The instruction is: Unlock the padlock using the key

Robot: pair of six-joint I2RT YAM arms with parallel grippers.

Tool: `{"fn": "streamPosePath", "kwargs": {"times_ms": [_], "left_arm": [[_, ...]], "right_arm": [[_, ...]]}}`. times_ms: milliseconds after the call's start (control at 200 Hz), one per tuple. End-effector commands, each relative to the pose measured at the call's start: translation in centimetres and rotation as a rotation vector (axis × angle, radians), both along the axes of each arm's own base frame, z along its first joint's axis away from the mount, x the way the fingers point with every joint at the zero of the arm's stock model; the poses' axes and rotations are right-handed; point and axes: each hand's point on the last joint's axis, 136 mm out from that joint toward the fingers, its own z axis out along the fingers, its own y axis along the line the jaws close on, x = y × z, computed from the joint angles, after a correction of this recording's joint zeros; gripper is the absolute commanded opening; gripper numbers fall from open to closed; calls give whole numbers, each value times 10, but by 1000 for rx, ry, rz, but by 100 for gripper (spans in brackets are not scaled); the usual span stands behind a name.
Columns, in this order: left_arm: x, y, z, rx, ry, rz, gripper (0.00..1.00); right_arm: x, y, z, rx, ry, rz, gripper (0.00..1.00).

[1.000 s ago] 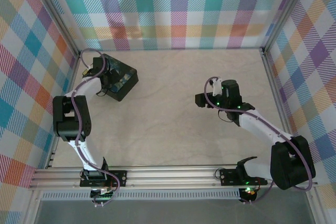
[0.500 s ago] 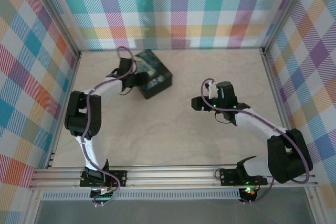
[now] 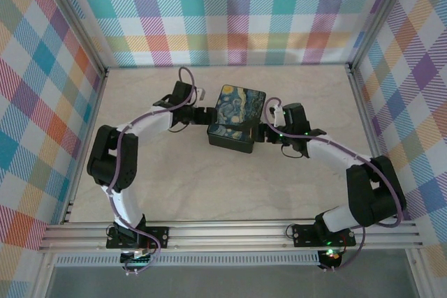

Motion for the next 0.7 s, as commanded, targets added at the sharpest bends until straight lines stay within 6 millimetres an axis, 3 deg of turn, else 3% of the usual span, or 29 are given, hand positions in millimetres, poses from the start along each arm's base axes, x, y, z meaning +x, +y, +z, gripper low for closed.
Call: {"fn": "streamPosePath", "kwargs": {"times_ms": [0, 190, 415, 540, 695], "left_arm": [[-5, 6, 22, -4, 4, 43, 86], [-11, 22, 28, 14, 24, 149, 86], [-13, 67, 51, 23, 20, 375, 87], [-18, 89, 65, 14, 1, 487, 87], [-29, 89, 75, -34, 9, 516, 86]], "right_arm": [[-13, 34, 9, 84, 20, 89, 80], [-24, 83, 10, 131, 45, 179, 79], [-33, 145, 18, 177, 39, 294, 80], [-26, 166, 25, 242, 45, 330, 80], [-1, 184, 33, 242, 8, 341, 82]]}}
